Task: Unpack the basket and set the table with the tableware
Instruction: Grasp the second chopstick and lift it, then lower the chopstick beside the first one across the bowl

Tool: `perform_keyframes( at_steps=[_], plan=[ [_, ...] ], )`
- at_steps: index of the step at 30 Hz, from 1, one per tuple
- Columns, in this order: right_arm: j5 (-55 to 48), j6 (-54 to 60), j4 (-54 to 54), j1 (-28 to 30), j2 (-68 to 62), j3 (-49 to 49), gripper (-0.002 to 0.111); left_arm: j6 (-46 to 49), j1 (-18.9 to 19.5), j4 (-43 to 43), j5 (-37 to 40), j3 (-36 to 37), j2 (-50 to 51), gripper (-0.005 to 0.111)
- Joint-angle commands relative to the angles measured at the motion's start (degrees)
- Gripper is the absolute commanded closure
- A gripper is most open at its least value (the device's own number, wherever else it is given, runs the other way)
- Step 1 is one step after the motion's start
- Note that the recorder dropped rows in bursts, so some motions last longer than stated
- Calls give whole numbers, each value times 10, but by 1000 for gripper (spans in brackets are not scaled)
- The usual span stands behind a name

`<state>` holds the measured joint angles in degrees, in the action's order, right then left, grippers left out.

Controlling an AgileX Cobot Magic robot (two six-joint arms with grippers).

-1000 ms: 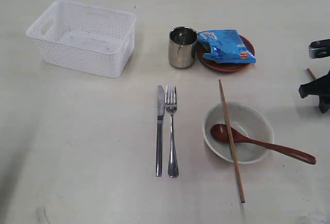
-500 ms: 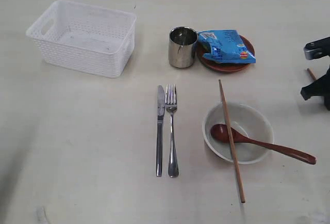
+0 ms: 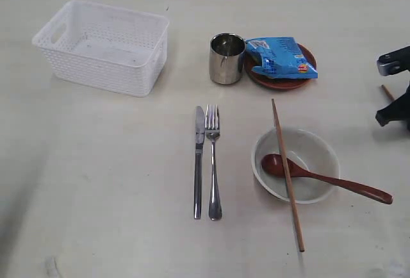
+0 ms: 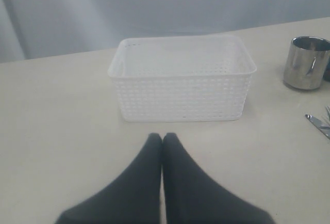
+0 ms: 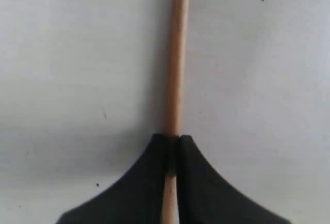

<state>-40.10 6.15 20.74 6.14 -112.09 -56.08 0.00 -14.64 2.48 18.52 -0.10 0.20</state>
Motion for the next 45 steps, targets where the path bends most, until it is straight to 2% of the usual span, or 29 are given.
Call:
perform_keyframes(
  at_steps=[1,21,26,36,39,45],
  plan=[
    [-12,69,-127,3,-18,6,109,0,-4,0,0,1,-2,107],
    [-100,94,-234,3,133,2,109,0,-4,0,0,1,-2,107],
    [-130,94,-311,3,183,2,109,0,-4,0,0,1,-2,107],
    [-254,86,-437,3,261,1,109,0,-4,0,0,1,-2,107],
    [-289,49,-442,-26,303,2,109,0,-4,0,0,1,-2,107],
    [-292,-77,-431,-151,350,32,109,0,-4,0,0,1,-2,107]
  ],
)
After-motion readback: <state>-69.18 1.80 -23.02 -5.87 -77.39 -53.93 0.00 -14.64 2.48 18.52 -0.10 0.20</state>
